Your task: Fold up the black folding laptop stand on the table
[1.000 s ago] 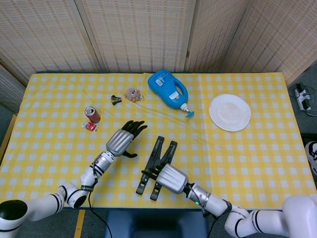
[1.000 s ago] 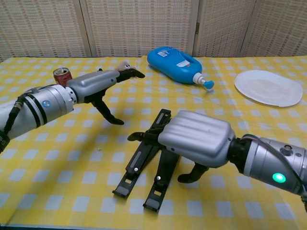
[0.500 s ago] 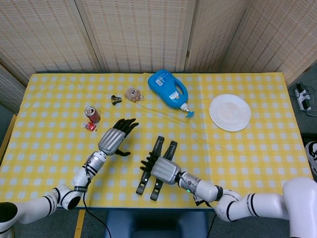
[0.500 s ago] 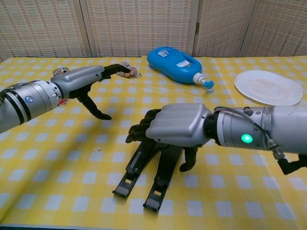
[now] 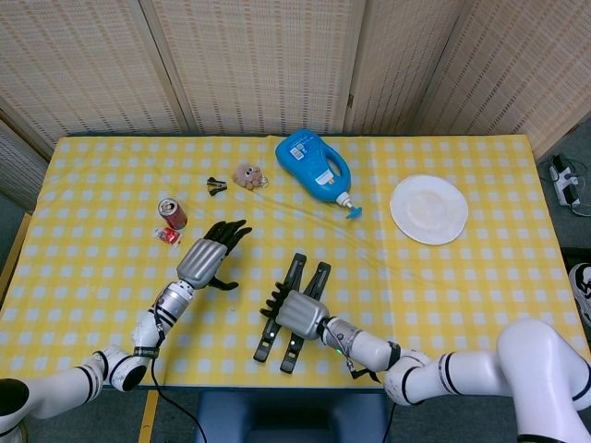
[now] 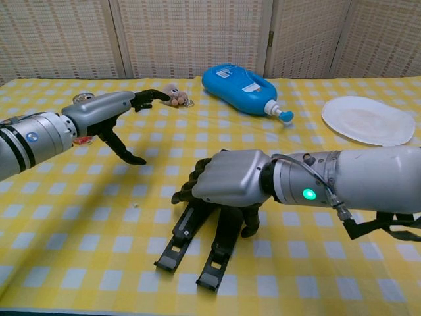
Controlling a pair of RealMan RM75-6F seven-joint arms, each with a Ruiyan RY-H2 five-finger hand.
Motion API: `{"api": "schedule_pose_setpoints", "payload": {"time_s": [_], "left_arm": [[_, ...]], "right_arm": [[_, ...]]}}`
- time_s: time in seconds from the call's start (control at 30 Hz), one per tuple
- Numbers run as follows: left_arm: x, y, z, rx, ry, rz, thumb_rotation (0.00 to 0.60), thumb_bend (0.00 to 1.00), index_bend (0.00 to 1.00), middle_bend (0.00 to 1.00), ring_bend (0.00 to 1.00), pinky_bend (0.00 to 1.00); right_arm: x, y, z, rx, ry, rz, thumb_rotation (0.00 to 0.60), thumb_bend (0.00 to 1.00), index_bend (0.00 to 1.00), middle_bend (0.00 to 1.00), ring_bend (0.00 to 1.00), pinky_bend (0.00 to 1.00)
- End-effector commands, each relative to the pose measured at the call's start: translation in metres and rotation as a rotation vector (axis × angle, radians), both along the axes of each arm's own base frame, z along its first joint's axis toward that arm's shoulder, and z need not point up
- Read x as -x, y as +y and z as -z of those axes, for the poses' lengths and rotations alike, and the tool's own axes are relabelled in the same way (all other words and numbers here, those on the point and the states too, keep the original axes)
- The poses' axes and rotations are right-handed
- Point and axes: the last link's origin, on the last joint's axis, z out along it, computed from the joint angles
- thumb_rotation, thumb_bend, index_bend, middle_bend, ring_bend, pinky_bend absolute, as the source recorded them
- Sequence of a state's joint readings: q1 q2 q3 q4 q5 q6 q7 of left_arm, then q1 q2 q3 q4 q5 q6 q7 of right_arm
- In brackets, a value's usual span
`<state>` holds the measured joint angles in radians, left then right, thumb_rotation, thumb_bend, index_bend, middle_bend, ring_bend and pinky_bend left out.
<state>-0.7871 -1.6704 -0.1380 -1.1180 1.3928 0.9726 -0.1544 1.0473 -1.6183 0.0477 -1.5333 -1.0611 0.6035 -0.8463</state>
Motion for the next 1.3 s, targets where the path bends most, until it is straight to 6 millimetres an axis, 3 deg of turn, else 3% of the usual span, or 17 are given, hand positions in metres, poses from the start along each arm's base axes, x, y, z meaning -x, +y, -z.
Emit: {"api": "schedule_pose_setpoints", "payload": {"time_s": [0.03, 0.23, 0.47, 0.63, 0.7, 0.87, 0.93, 1.1, 1.3], "left_arm": [[0.002, 0.000, -0.001, -0.001, -0.001, -0.005, 0.600, 0.15, 0.00, 0.00, 0.00, 0.00], [0.005, 0.000, -0.002, -0.004, -0.002, -0.012, 0.600, 0.15, 0.00, 0.00, 0.00, 0.00], [0.006, 0.001, -0.004, -0.010, -0.006, -0.012, 0.600, 0.15, 0.00, 0.00, 0.00, 0.00], [0.005, 0.001, -0.006, -0.018, -0.008, -0.007, 0.600, 0.15, 0.00, 0.00, 0.00, 0.00], [0.005, 0.001, -0.008, -0.026, -0.005, -0.004, 0.600, 0.15, 0.00, 0.00, 0.00, 0.00], [0.005, 0.002, -0.018, -0.058, -0.005, -0.001, 0.600, 0.15, 0.00, 0.00, 0.00, 0.00], [0.005, 0.002, -0.024, -0.075, -0.011, -0.003, 0.600, 0.15, 0.00, 0.00, 0.00, 0.00], [0.009, -0.004, -0.044, -0.125, -0.020, -0.026, 0.600, 0.15, 0.00, 0.00, 0.00, 0.00], [0.021, -0.016, -0.076, -0.205, -0.008, -0.079, 0.600, 0.18, 0.00, 0.00, 0.00, 0.00]], "right_arm": [[-0.002, -0.001, 0.003, 0.009, 0.010, -0.005, 0.600, 0.26, 0.07, 0.19, 0.12, 0.06], [-0.006, -0.004, 0.005, 0.034, 0.003, -0.020, 0.600, 0.31, 0.22, 0.28, 0.17, 0.06], [-0.009, -0.008, 0.002, 0.071, -0.053, -0.039, 0.600, 0.40, 0.48, 0.44, 0.29, 0.10], [-0.008, -0.009, 0.003, 0.074, -0.075, -0.046, 0.600, 0.40, 0.54, 0.48, 0.32, 0.11], [-0.007, -0.008, 0.002, 0.071, -0.080, -0.040, 0.600, 0.40, 0.51, 0.43, 0.30, 0.11], [-0.007, -0.007, -0.006, 0.076, -0.108, -0.014, 0.600, 0.40, 0.09, 0.13, 0.12, 0.09], [-0.005, -0.005, -0.014, 0.089, -0.136, 0.004, 0.600, 0.40, 0.02, 0.08, 0.10, 0.08], [0.006, -0.002, -0.045, 0.152, -0.216, 0.063, 0.600, 0.40, 0.00, 0.06, 0.10, 0.08], [0.038, 0.007, -0.101, 0.280, -0.335, 0.170, 0.600, 0.40, 0.00, 0.10, 0.12, 0.08]]}}
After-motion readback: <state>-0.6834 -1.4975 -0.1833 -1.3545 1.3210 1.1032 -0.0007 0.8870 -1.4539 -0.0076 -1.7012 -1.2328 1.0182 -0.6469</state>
